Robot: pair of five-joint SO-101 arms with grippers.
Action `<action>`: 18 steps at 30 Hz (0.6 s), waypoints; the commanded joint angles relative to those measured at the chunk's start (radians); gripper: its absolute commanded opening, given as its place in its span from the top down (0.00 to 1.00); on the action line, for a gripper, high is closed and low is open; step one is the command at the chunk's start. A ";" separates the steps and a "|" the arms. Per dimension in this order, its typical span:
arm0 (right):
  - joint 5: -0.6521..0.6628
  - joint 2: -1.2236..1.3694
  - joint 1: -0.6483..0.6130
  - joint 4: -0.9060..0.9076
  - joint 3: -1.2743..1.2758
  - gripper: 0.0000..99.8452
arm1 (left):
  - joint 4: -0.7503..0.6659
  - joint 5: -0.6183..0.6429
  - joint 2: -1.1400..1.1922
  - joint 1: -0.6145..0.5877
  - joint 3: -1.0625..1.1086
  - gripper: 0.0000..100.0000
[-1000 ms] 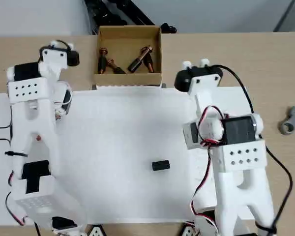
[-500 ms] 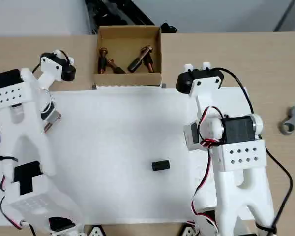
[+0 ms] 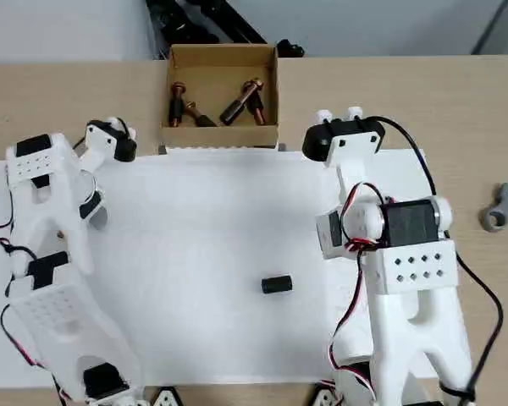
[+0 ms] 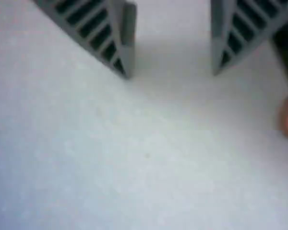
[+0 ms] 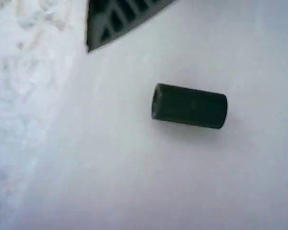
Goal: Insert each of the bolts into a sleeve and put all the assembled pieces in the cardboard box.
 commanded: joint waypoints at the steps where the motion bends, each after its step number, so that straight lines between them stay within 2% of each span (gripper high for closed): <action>1: -0.011 -0.027 0.008 -0.010 -0.006 0.77 | -0.035 -0.005 0.044 -0.009 -0.007 0.92; 5: -0.084 -0.027 0.008 -0.010 -0.006 0.77 | -0.029 -0.006 0.068 -0.020 -0.007 0.99; 12: -0.100 -0.027 0.008 -0.010 -0.006 0.77 | -0.021 0.002 0.055 -0.026 -0.015 0.99; 18: -0.100 -0.027 0.008 -0.010 -0.006 0.77 | 0.092 0.014 -0.049 -0.025 -0.087 0.99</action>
